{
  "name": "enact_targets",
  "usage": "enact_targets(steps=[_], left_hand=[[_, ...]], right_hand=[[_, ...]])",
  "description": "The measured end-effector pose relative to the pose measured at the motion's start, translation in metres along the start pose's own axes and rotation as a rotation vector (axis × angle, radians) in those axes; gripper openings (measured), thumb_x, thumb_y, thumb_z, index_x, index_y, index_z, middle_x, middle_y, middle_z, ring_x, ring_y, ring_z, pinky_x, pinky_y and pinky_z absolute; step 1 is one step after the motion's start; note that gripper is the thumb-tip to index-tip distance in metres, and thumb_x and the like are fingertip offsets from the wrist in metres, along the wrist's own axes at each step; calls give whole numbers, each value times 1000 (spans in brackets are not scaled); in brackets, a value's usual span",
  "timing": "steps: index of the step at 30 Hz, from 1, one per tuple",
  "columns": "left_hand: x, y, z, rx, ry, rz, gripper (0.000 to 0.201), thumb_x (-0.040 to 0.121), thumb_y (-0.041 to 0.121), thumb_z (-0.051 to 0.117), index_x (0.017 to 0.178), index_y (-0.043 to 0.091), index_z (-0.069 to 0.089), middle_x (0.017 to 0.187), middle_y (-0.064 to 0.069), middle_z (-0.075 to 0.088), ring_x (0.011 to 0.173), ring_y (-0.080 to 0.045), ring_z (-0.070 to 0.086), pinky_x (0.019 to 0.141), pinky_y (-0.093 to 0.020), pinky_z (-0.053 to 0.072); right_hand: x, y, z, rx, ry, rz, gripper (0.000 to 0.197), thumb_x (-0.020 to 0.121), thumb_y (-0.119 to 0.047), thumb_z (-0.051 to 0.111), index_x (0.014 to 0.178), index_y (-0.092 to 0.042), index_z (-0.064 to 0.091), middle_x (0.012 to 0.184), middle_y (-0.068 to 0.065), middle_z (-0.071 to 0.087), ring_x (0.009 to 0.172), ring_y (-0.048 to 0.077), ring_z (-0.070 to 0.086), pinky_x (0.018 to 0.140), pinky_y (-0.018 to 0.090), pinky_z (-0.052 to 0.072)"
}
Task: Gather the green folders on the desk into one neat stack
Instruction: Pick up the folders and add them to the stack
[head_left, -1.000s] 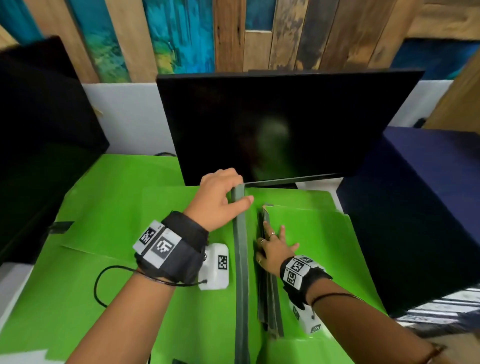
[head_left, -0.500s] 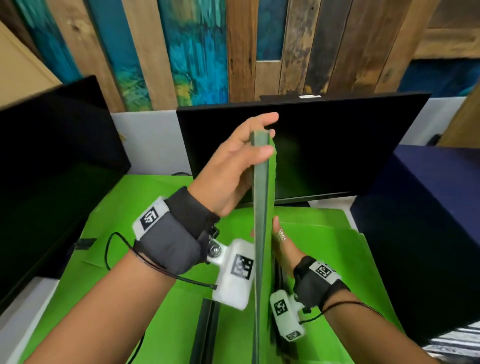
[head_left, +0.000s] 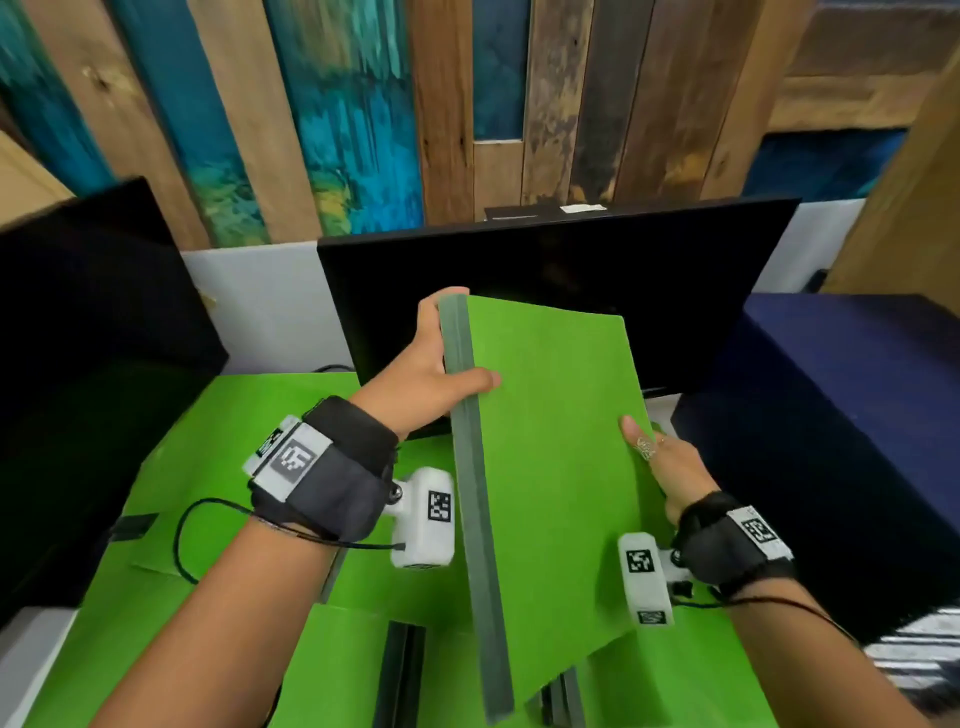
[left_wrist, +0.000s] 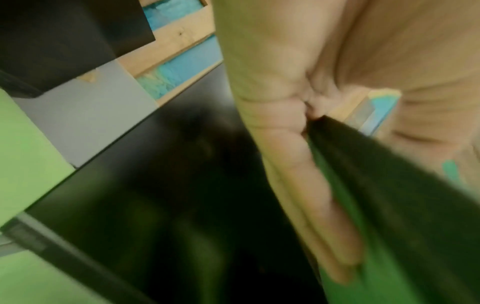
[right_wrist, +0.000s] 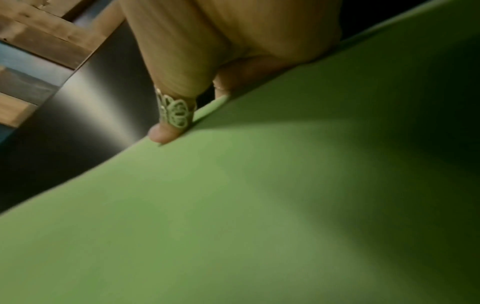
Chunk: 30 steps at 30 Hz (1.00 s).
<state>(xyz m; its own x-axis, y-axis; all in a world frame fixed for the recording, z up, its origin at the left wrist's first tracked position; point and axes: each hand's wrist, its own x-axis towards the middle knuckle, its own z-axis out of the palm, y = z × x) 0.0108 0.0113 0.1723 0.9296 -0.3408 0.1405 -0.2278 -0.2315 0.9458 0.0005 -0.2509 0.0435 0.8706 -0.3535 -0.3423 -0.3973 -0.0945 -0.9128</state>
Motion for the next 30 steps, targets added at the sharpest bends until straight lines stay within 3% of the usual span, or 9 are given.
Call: enact_targets(steps=[4,7,9,11,16,19,25,28,30], left_hand=[[1,-40,29,65,-178,-277,57,88,-2,54,130,22,23,109,-5,51,95,-23,64,53,-26,60],[-6,-81,71,176,-382,-431,77,89,-4,51,145,17,3,145,-11,36,115,-30,57,80,-36,58],[-11,-106,99,235,-425,-525,92,90,-2,51,147,17,-18,156,-12,15,113,-32,59,87,-38,56],[-14,-126,121,289,-399,-582,93,91,-2,50,145,16,-24,156,-13,18,110,-33,61,89,-37,55],[-14,-157,144,571,-403,-598,82,94,5,47,147,5,-14,137,-21,46,111,-34,60,92,-39,52],[-14,-163,147,630,-426,-585,77,94,10,49,148,3,-6,142,-22,37,114,-35,57,95,-40,50],[-15,-170,147,607,-435,-596,74,96,15,46,149,9,-4,149,-21,20,102,-30,59,95,-35,51],[-15,-172,145,549,-455,-590,74,95,15,47,150,13,-3,151,-18,16,69,-18,57,87,-33,56],[-16,-171,141,507,-457,-587,74,95,20,49,150,16,0,153,-16,13,74,-19,62,83,-31,57]], right_hand=[[20,28,-30,-206,107,21,126,38,-85,64,132,-2,48,139,15,48,126,30,47,109,44,35],[20,45,-42,-285,185,132,81,79,-49,66,135,4,42,140,20,46,127,33,46,106,36,35],[26,62,-51,-396,235,204,66,84,-46,61,128,3,49,133,21,52,120,35,52,97,36,41],[28,73,-54,-480,286,234,61,83,-48,62,119,1,56,126,21,58,112,36,57,92,36,46],[26,96,-38,-733,272,248,91,71,-59,68,134,0,39,138,20,42,125,34,45,103,41,41],[23,108,-26,-884,215,269,100,78,-61,58,145,-3,13,149,15,18,136,33,23,112,45,25],[20,111,-7,-1020,146,315,86,91,-49,41,148,-1,-2,156,19,-7,144,35,-4,117,49,4],[13,101,14,-1071,97,129,85,90,-54,39,148,-19,-11,155,13,-19,143,37,-14,114,56,1],[5,90,34,-1137,4,-34,83,89,-62,33,144,-28,-19,150,7,-30,141,37,-18,110,62,2]])
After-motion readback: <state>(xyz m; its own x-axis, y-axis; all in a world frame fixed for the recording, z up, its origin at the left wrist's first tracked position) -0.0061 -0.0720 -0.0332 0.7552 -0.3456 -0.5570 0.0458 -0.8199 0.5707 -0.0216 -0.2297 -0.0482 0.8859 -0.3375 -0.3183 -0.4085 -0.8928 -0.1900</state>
